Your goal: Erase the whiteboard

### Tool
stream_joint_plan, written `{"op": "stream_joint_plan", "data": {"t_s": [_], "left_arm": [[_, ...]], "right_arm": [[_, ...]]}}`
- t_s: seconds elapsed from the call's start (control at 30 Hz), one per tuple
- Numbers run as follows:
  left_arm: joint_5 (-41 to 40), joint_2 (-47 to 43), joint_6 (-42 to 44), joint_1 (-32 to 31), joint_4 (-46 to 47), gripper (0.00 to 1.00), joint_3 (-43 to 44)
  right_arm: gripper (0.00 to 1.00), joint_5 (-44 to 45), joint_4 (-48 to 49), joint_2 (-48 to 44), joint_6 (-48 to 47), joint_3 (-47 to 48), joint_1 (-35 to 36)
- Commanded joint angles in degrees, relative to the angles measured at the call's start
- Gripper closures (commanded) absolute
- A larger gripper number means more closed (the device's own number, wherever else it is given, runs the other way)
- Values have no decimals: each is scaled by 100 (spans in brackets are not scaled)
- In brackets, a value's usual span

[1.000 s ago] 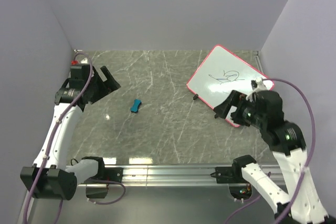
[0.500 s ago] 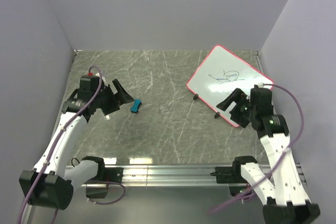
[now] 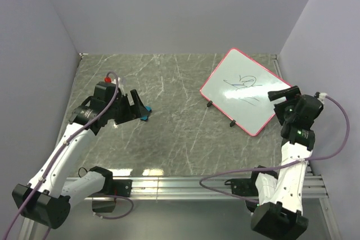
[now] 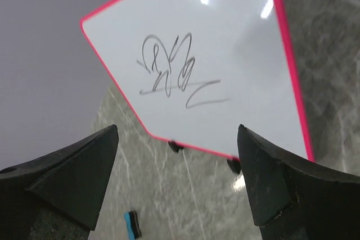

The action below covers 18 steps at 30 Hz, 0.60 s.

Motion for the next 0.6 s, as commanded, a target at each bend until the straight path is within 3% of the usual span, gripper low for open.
{"op": "stream_joint_plan", "data": {"t_s": [0.0,0.3,0.57], "left_arm": [[-98,0,138,-167,17,13,155],[8,-122,138,-264,254,14,6],[-54,-175,419,-264,395,14,-171]], "right_arm": [[7,-161,949,0,-80,-246,-491],[6,-1172,2953,756,254,-888,-1573],[6,-1875,3578,1432,-229,-993,-1864]]}}
